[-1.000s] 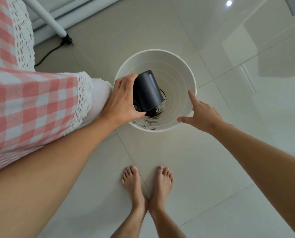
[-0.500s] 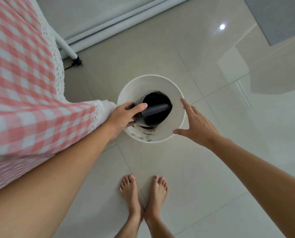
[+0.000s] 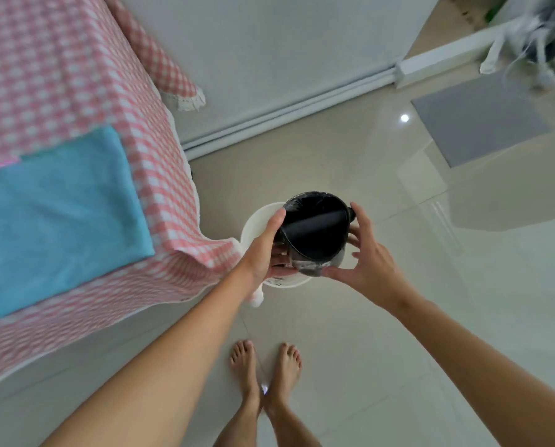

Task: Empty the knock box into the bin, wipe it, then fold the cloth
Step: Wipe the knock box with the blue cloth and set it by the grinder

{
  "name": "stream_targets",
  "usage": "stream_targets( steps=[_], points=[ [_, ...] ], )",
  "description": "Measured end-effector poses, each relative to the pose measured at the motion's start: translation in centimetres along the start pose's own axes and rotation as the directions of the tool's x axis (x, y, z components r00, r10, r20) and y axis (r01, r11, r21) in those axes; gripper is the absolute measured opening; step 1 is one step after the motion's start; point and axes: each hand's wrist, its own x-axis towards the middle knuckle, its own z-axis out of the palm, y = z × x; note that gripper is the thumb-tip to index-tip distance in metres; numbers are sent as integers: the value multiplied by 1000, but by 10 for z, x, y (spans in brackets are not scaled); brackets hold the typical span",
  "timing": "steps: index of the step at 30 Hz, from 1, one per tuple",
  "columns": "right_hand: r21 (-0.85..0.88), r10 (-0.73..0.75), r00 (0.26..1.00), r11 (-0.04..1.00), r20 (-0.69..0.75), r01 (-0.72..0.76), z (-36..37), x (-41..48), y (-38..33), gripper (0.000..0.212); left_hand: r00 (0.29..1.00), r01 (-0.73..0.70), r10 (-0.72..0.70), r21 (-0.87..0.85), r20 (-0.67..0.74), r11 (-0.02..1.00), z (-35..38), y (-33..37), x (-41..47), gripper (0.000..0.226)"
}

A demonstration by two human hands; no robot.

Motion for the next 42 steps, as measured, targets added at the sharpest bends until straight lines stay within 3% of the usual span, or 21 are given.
stream_targets(
  steps=[10, 13, 16, 19, 22, 24, 26, 34, 42],
  points=[
    [83, -94, 986, 991, -136, 106, -78, -73, -174, 123, 971, -233, 239, 173, -16, 957, -5, 108, -193, 61],
    [92, -157, 980, 981, -126, 169, -78, -87, -226, 122, 933, -345, 358, 205, -30, 916, -25, 119, -242, 63],
    [111, -211, 971, 968, -115, 224, -68, -96, -275, 128, 853, -476, 513, 252, -102, 842, -54, 124, -283, 65],
    [93, -271, 957, 955, -100, 280, -49, -95, -322, 127, 759, -540, 630, 382, -165, 750, -93, 121, -320, 95],
    [49, -357, 932, 932, -63, 360, -18, -92, -370, 125, 655, -561, 747, 588, -116, 583, -138, 108, -357, 122],
    [16, -417, 908, 908, -34, 418, 10, -91, -401, 124, 608, -543, 789, 678, -88, 495, -175, 100, -376, 130],
    [13, -445, 895, 895, -2, 445, 42, -94, -433, 124, 584, -534, 806, 701, -99, 473, -218, 93, -394, 135],
    [21, -487, 870, 873, 72, 487, 176, -110, -564, 122, 605, -426, 780, 762, -161, 487, -394, 74, -475, 138],
    [-2, -493, 866, 869, 83, 495, 267, -109, -658, 119, 610, -430, 780, 767, -143, 477, -523, 77, -507, 137]
  ],
)
